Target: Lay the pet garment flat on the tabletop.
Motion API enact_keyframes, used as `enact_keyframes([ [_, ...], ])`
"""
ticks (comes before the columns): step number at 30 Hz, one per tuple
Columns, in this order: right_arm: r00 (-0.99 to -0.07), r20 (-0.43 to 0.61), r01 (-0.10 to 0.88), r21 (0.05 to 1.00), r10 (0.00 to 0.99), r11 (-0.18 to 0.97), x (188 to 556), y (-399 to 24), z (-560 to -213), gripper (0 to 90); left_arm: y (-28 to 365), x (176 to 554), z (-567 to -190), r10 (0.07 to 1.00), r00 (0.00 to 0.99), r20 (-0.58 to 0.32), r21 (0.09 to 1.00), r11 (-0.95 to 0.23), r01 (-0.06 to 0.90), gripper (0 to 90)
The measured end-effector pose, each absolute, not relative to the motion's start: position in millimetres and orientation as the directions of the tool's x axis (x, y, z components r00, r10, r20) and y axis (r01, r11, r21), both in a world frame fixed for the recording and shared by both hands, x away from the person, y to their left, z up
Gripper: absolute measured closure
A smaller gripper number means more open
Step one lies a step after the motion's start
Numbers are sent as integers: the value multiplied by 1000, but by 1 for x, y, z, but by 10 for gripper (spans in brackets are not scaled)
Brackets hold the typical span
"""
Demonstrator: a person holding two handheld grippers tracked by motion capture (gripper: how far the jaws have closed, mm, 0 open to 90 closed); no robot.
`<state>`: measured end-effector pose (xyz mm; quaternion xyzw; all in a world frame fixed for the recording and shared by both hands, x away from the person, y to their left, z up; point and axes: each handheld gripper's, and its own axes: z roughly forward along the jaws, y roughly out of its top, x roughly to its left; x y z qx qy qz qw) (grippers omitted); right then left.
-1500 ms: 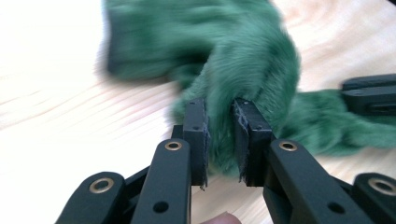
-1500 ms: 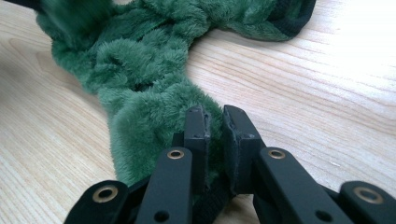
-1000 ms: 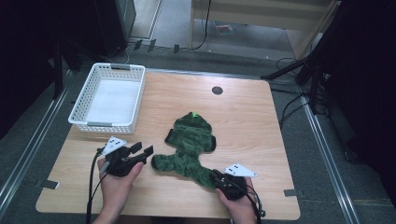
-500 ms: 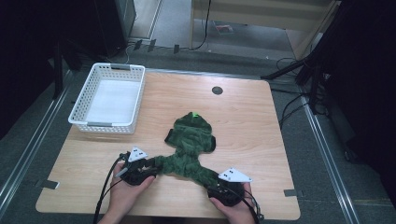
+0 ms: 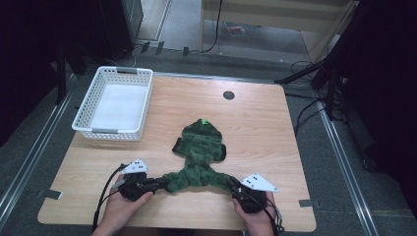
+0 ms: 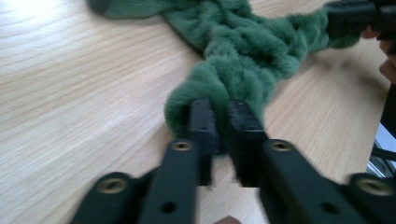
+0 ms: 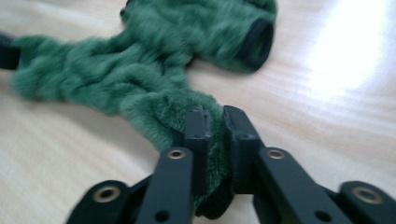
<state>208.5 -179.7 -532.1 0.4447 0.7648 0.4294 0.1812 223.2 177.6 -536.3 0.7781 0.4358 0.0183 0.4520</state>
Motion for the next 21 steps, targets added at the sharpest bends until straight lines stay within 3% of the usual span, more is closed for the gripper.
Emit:
enact_keyframes([
  [2, -555, 143, 517, 832, 820, 204, 207, -184, -531, 628, 184, 224, -533, 750, 563, -348, 740, -150, 656, 578],
  [4, -559, 172, 503, 848, 811, 167, 207, -187, -527, 579, 186, 223, -530, 777, 529, -340, 758, -106, 644, 482],
  [9, -557, 167, 536, 820, 813, 199, 213, -182, -534, 550, 168, 224, -538, 786, 540, -300, 745, -160, 648, 412],
  [14, -567, 132, 574, 771, 813, 275, 216, -175, -544, 607, 164, 224, -552, 794, 536, -288, 728, -182, 661, 523],
  [16, -549, 142, 591, 763, 824, 263, 217, -176, -544, 656, 166, 224, -552, 798, 536, -275, 728, -190, 658, 596],
  [18, -541, 135, 596, 758, 830, 265, 218, -178, -545, 688, 168, 223, -553, 801, 535, -268, 724, -199, 661, 761],
  [21, -527, 109, 598, 752, 843, 277, 219, -179, -546, 723, 170, 223, -553, 799, 540, -266, 726, -202, 657, 837],
])
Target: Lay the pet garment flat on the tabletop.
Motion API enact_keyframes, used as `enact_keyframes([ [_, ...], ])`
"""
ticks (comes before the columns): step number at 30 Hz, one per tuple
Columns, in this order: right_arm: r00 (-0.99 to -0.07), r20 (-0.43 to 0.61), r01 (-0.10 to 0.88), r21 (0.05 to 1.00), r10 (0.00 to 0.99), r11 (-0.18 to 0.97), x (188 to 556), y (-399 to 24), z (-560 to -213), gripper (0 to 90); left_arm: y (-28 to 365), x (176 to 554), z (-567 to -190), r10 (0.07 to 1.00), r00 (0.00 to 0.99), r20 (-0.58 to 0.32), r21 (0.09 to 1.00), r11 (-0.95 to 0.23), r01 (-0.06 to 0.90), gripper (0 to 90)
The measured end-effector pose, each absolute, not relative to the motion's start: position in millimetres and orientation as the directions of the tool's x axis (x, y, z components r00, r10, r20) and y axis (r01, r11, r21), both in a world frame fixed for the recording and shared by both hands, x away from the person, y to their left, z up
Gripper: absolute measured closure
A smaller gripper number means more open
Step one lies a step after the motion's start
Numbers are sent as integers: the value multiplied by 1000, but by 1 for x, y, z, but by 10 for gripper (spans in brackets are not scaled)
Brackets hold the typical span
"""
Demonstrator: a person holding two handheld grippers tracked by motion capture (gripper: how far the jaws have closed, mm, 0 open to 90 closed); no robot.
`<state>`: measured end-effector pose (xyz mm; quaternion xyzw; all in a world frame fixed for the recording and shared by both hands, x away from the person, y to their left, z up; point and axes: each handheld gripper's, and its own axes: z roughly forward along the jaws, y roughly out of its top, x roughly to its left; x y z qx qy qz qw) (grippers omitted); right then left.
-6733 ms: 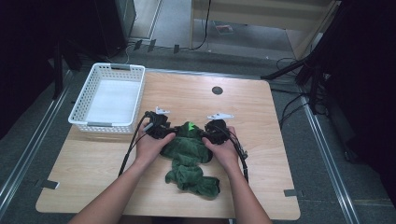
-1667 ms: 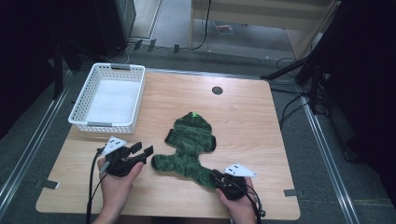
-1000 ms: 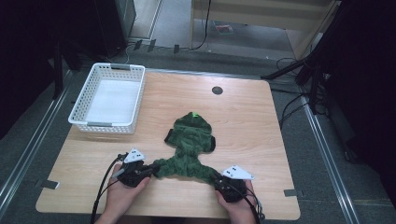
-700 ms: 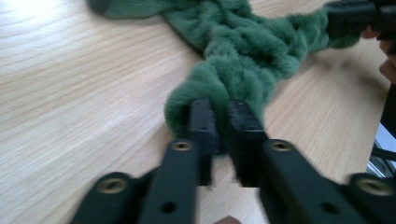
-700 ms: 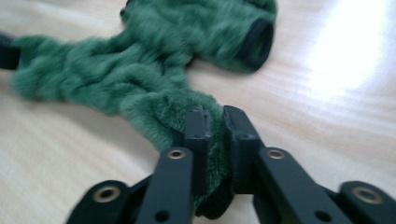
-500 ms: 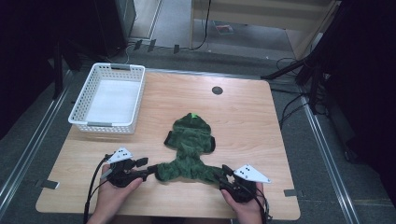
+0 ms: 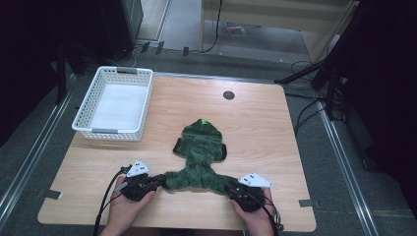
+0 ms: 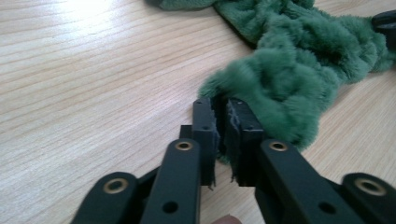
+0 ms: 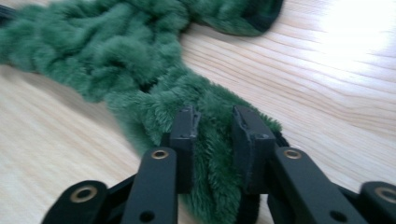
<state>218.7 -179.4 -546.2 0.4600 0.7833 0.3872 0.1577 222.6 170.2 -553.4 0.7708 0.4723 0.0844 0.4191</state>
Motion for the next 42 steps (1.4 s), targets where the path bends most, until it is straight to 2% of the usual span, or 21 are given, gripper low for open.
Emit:
enact_keyframes([
  [3, -527, 116, 601, 751, 842, 273, 219, -180, -545, 701, 171, 222, -554, 799, 541, -263, 733, -200, 651, 843],
  [5, -535, 143, 597, 762, 832, 253, 220, -182, -540, 636, 172, 223, -556, 793, 543, -277, 741, -183, 646, 820],
  [8, -549, 165, 539, 819, 819, 196, 235, -185, -518, 613, 177, 223, -556, 777, 541, -321, 750, -140, 646, 783],
  [12, -531, 129, 499, 846, 838, 186, 282, -171, -489, 602, 178, 223, -556, 784, 525, -333, 754, -113, 647, 792],
  [16, -522, 144, 571, 791, 841, 219, 352, -141, -491, 539, 178, 223, -556, 782, 525, -336, 753, -112, 649, 793],
  [19, -477, 157, 643, 732, 865, 223, 387, -127, -507, 530, 179, 223, -557, 781, 523, -343, 752, -106, 650, 796],
  [21, -455, 180, 696, 683, 872, 222, 405, -121, -521, 593, 180, 224, -557, 779, 524, -345, 750, -107, 653, 799],
  [24, -434, 94, 707, 652, 896, 275, 414, -115, -532, 765, 180, 224, -557, 777, 526, -346, 753, -104, 649, 815],
  [26, -420, 69, 693, 668, 905, 270, 418, -115, -533, 860, 180, 224, -557, 776, 526, -347, 753, -104, 650, 833],
  [32, -326, 53, 668, 719, 944, 190, 432, -126, -530, 896, 179, 224, -557, 781, 519, -348, 747, -104, 656, 850],
  [34, -347, 60, 674, 710, 936, 205, 434, -126, -532, 874, 180, 225, -557, 782, 513, -353, 747, -95, 658, 798],
  [35, -386, 80, 671, 708, 919, 220, 433, -126, -533, 844, 180, 225, -557, 782, 514, -353, 747, -96, 658, 774],
  [38, -450, 124, 648, 727, 885, 227, 428, -130, -531, 673, 182, 224, -557, 781, 507, -364, 756, -70, 651, 657],
  [42, -438, 176, 627, 762, 881, 160, 412, -146, -521, 643, 189, 227, -554, 774, 485, -407, 767, 2, 641, 584],
])
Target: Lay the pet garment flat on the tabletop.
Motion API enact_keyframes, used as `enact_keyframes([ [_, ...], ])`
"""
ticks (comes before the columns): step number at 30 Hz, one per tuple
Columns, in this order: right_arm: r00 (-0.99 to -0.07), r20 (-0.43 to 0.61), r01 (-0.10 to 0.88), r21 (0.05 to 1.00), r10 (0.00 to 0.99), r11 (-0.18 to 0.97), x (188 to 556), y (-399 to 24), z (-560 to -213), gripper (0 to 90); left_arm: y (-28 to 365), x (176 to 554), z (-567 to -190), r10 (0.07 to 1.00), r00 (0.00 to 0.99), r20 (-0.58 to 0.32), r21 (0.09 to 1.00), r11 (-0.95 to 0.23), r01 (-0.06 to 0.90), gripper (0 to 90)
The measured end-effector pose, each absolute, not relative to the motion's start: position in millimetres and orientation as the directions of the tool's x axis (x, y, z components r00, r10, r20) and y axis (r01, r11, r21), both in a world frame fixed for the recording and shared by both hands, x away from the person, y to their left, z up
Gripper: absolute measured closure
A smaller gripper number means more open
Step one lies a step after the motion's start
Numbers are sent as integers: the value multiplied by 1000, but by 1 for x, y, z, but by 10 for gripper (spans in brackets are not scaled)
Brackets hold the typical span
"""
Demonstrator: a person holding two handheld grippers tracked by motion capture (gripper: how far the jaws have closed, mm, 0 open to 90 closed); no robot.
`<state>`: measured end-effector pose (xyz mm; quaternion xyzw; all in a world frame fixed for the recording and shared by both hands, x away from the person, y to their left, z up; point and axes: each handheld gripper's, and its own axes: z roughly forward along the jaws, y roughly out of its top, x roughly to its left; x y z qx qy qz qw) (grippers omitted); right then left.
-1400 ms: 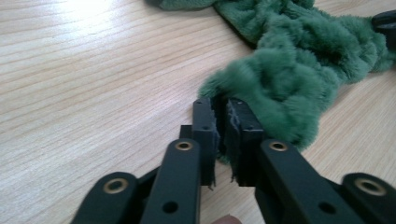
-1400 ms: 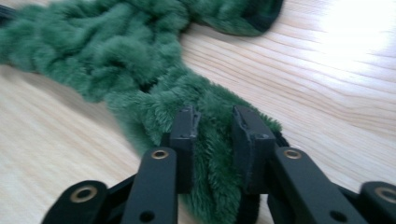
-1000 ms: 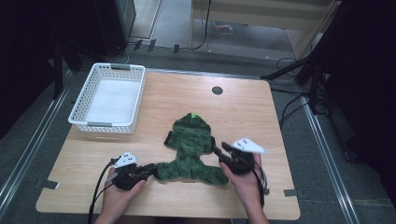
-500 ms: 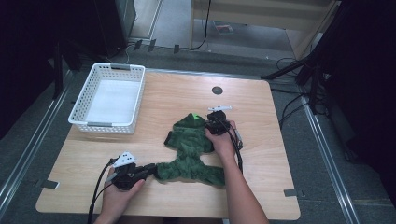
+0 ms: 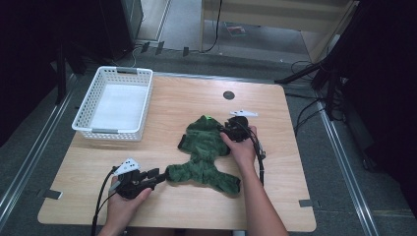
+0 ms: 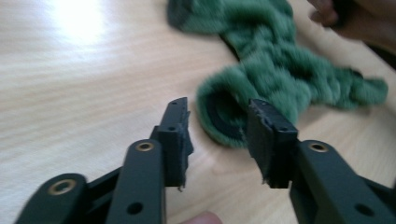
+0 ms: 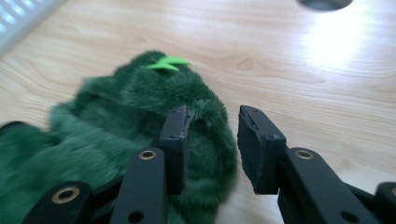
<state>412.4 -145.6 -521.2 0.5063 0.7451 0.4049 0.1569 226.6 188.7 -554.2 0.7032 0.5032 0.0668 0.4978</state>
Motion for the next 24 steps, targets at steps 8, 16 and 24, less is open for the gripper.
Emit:
enact_keyframes([
  [8, -467, 189, 578, 805, 864, 136, 421, -130, -491, 663, 180, 227, -553, 761, 524, -382, 802, -9, 597, 562],
  [16, -453, 107, 694, 666, 885, 274, 448, -73, -527, 753, 159, 229, -555, 751, 586, -305, 758, -180, 626, 748],
  [24, -398, 105, 693, 685, 912, 224, 463, -67, -532, 720, 161, 232, -556, 726, 599, -336, 747, -182, 640, 825],
])
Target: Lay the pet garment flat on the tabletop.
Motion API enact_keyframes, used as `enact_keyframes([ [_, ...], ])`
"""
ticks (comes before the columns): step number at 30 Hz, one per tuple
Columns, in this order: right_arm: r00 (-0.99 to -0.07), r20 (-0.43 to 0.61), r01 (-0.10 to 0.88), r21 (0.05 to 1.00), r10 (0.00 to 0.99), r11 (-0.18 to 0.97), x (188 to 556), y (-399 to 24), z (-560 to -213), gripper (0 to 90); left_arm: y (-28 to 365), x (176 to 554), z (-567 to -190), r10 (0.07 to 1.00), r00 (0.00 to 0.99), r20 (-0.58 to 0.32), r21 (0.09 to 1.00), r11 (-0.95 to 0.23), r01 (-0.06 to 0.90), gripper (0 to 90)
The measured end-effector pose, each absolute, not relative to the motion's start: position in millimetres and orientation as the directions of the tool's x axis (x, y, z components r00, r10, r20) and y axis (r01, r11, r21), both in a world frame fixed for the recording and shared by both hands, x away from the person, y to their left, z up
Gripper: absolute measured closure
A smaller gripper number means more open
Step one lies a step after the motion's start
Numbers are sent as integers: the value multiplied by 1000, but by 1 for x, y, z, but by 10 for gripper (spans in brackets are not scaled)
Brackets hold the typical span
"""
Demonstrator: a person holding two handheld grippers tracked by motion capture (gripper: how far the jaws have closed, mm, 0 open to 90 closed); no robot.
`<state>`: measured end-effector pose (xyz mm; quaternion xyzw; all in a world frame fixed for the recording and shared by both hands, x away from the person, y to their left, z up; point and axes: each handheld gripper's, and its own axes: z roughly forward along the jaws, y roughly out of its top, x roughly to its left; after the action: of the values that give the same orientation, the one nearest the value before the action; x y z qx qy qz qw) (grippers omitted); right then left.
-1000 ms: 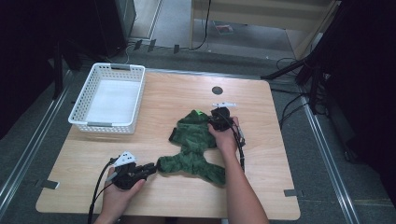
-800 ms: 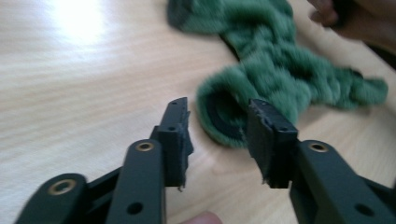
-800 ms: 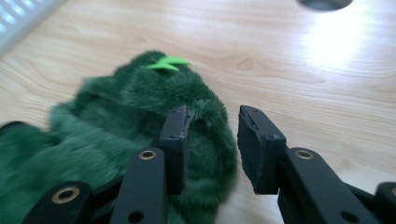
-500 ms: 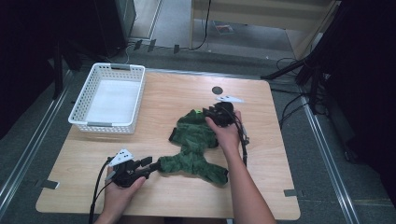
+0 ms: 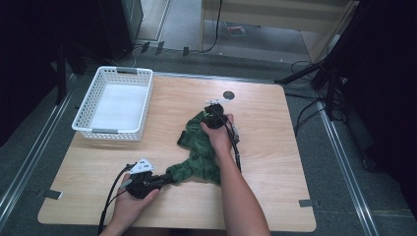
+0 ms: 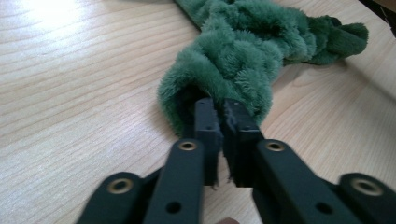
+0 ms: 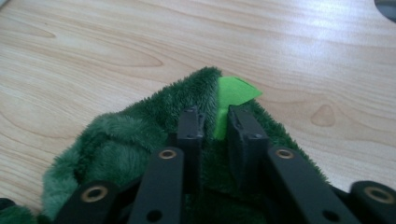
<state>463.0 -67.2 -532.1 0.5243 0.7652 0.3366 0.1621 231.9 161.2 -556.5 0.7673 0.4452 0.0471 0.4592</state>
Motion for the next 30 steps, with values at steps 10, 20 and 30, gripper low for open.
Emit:
enact_keyframes([
  [10, -496, 130, 579, 787, 859, 215, 406, -101, -499, 518, 167, 232, -555, 725, 584, -365, 765, -124, 632, 659],
  [20, -569, 178, 565, 794, 803, 224, 309, -154, -501, 483, 184, 230, -543, 746, 552, -373, 797, -48, 602, 755],
  [30, -559, 210, 576, 794, 802, 195, 246, -185, -520, 442, 148, 219, -532, 758, 611, -229, 837, -168, 522, 488],
])
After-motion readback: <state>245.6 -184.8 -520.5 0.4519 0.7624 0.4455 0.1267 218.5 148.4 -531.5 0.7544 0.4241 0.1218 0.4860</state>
